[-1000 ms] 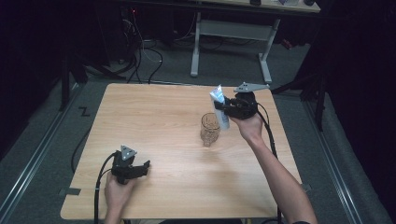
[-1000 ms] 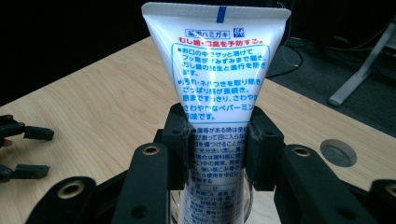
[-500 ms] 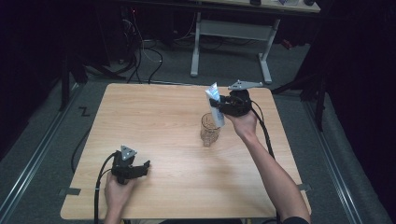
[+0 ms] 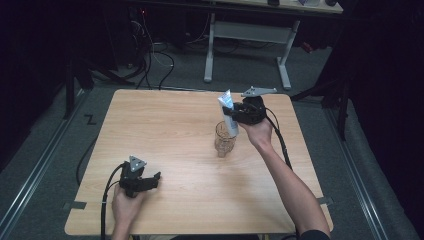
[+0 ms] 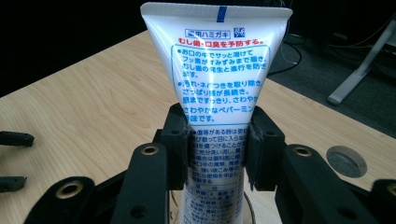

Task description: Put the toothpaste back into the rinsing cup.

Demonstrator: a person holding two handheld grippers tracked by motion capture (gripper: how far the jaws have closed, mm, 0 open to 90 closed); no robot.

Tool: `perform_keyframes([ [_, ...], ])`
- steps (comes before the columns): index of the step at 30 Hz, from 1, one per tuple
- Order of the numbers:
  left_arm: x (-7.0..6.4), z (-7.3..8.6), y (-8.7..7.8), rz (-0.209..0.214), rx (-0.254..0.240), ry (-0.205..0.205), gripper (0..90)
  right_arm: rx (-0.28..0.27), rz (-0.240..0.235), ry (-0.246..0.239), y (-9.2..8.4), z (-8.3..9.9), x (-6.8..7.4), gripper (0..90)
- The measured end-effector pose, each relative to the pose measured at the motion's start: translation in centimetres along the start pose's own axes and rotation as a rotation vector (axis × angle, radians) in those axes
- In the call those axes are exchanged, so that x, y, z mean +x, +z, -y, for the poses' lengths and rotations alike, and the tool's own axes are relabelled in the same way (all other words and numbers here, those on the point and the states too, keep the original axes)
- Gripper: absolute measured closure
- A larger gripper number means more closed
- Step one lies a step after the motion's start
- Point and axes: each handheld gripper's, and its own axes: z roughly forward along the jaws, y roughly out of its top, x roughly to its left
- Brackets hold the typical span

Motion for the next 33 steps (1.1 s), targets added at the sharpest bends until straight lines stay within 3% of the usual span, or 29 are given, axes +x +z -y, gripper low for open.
perform_keyframes([
  [33, 0.0, 0.0, 0.0, 0.001, -0.001, -0.002, 20.6, 0.04, 0.008, 0.015, 2.0, 1.7, -0.2, 64.8],
])
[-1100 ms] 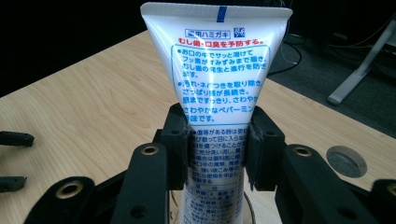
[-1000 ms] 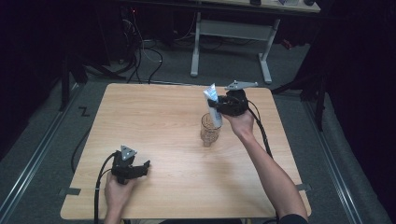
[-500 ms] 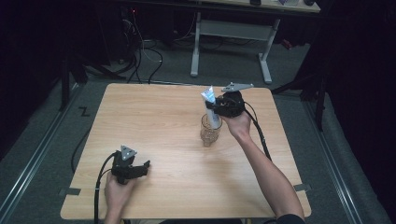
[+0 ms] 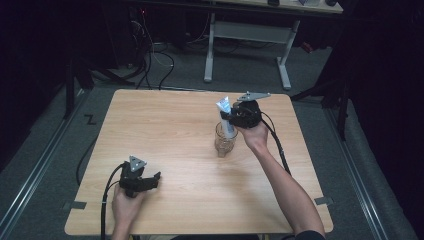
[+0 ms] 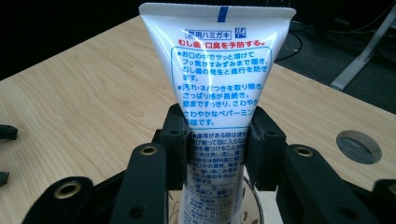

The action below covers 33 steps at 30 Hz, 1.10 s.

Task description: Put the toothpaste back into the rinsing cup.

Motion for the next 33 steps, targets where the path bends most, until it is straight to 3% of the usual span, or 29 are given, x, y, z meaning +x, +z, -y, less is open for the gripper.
perform_keyframes([
  [33, 0.01, 0.0, 0.0, 0.0, 0.0, -0.001, 20.6, 0.063, -0.014, 0.002, 0.6, 0.59, 0.29, 64.3],
])
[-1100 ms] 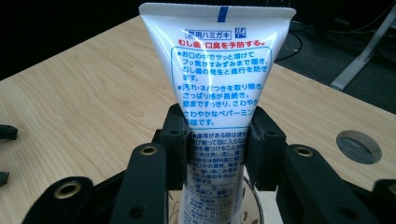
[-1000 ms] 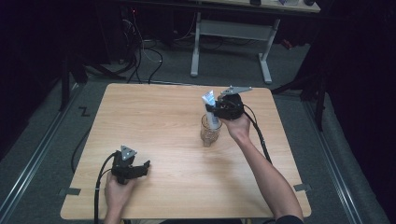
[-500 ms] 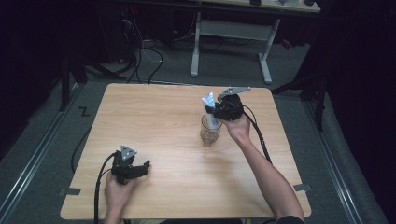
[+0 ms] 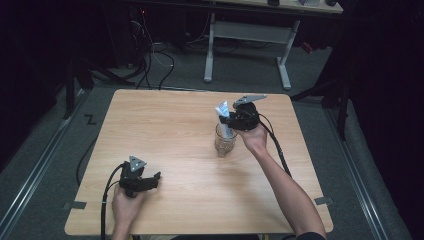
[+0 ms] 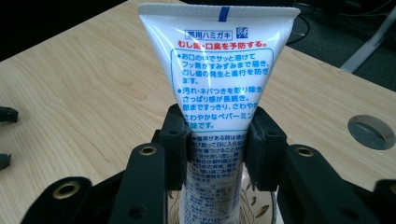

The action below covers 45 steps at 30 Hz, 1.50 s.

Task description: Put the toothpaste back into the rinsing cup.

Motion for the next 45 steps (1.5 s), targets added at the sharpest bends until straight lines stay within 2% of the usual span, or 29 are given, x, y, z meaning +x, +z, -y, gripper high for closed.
perform_keyframes([
  [21, 0.0, 0.0, 0.0, -0.001, 0.0, 0.001, 20.6, 0.014, 0.003, 0.031, 0.5, 1.1, -0.3, 64.4],
  [30, 0.0, 0.0, 0.0, -0.001, 0.001, 0.001, 20.6, 0.028, 0.005, 0.016, 0.7, 1.3, -0.1, 64.3],
  [45, 0.0, 0.0, 0.0, -0.001, 0.0, 0.001, 20.6, 0.034, 0.004, 0.03, 0.8, 2.1, -0.3, 64.2],
])
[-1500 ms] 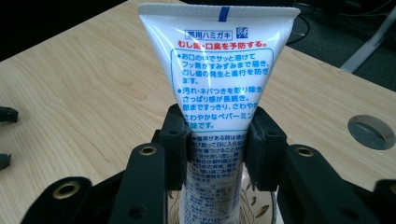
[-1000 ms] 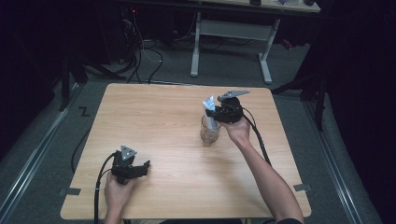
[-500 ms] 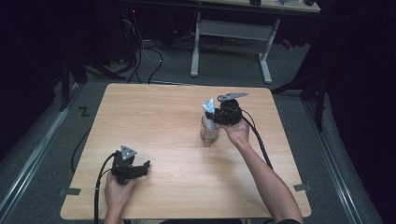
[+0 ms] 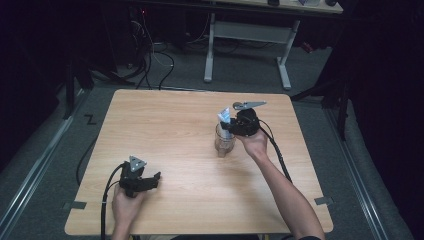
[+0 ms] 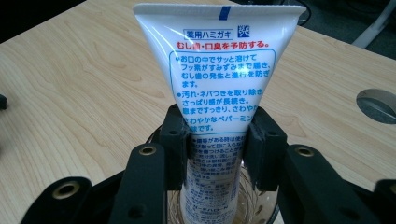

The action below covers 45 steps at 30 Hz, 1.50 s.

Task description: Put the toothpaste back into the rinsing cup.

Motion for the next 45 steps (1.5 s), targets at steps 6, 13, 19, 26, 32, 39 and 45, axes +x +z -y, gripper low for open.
perform_keyframes([
  [6, 0.0, 0.0, 0.0, 0.0, 0.0, 0.0, 20.6, 0.005, 0.006, -0.01, 0.0, 0.2, 0.1, 64.2],
  [13, 0.0, 0.0, 0.0, 0.0, 0.0, 0.0, 20.6, 0.008, 0.005, -0.007, 0.0, 0.6, 0.1, 63.9],
  [19, 0.0, 0.0, 0.0, 0.0, 0.0, 0.0, 20.6, 0.011, 0.004, -0.007, 0.1, 0.9, 0.1, 63.8],
  [26, 0.0, 0.0, 0.0, 0.0, 0.0, 0.0, 20.6, 0.02, 0.002, -0.009, 0.1, 1.2, 0.2, 63.5],
  [32, 0.0, 0.0, 0.0, 0.0, 0.0, 0.0, 20.6, 0.014, 0.001, -0.007, 0.0, 1.7, 0.1, 63.4],
  [39, 0.0, 0.0, 0.0, 0.0, 0.0, 0.0, 20.6, 0.026, 0.01, -0.048, -0.2, 1.8, 0.6, 62.7],
  [45, 0.0, 0.0, 0.0, 0.0, 0.0, 0.001, 20.6, 0.02, 0.013, -0.053, -0.3, 2.2, 0.8, 62.4],
])
